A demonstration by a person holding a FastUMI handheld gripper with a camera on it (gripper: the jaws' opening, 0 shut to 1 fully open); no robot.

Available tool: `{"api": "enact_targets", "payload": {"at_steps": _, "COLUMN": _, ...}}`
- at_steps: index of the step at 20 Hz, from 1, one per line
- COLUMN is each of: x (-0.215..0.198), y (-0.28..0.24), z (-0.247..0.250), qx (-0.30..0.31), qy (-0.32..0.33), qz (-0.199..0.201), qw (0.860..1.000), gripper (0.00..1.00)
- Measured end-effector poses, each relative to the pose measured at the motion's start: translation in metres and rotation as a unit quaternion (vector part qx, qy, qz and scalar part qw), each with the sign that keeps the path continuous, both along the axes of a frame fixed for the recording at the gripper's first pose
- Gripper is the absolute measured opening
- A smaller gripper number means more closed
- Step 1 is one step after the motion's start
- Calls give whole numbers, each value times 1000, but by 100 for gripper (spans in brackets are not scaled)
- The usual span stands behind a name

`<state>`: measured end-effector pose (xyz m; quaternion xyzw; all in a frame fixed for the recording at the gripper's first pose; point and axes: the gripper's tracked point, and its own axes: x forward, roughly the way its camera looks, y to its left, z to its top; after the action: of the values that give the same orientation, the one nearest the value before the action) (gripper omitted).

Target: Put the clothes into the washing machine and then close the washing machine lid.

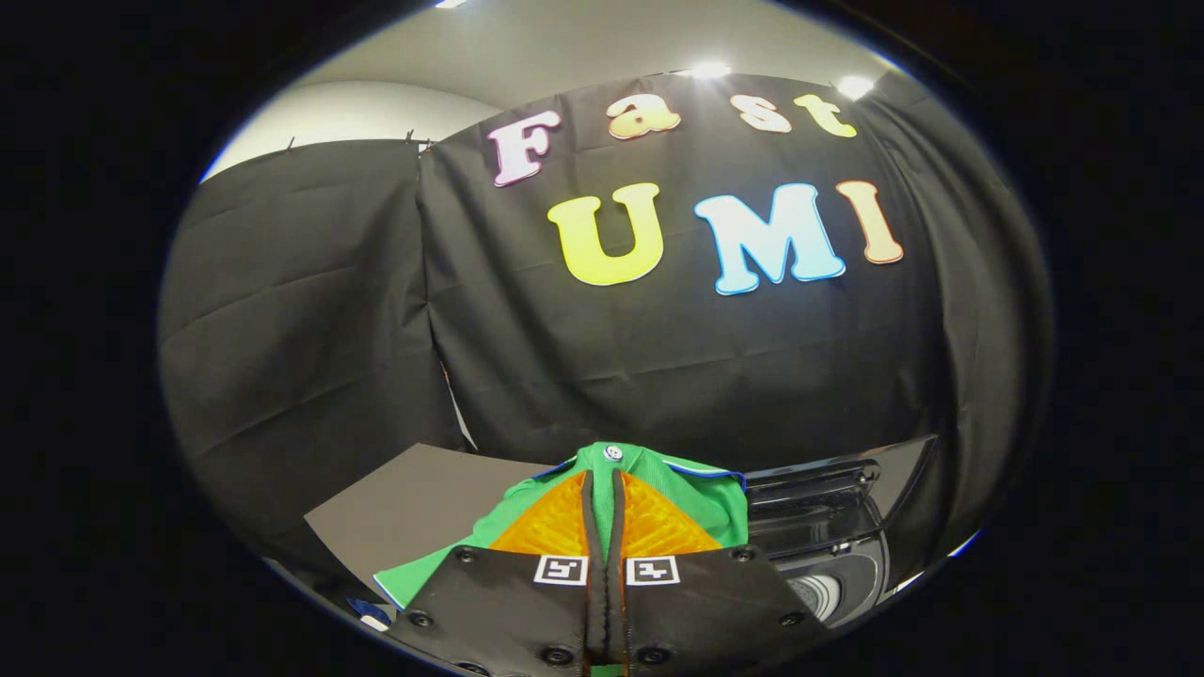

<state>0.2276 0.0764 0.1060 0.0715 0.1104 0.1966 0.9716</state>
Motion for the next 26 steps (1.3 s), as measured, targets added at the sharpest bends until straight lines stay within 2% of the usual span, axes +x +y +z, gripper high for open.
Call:
{"api": "enact_targets", "payload": {"at_steps": 11, "x": 11, "y": -86, "z": -33, "qx": 0, "qy": 27, "qz": -32, "qw": 999, "gripper": 1}}
{"api": "enact_targets", "payload": {"at_steps": 18, "x": 18, "y": -132, "z": -78, "qx": -18, "qy": 52, "qz": -52, "qw": 997, "gripper": 1}}
{"api": "enact_targets", "payload": {"at_steps": 26, "x": 24, "y": -143, "z": -147, "qx": -21, "qy": 93, "qz": -50, "qw": 994, "gripper": 1}}
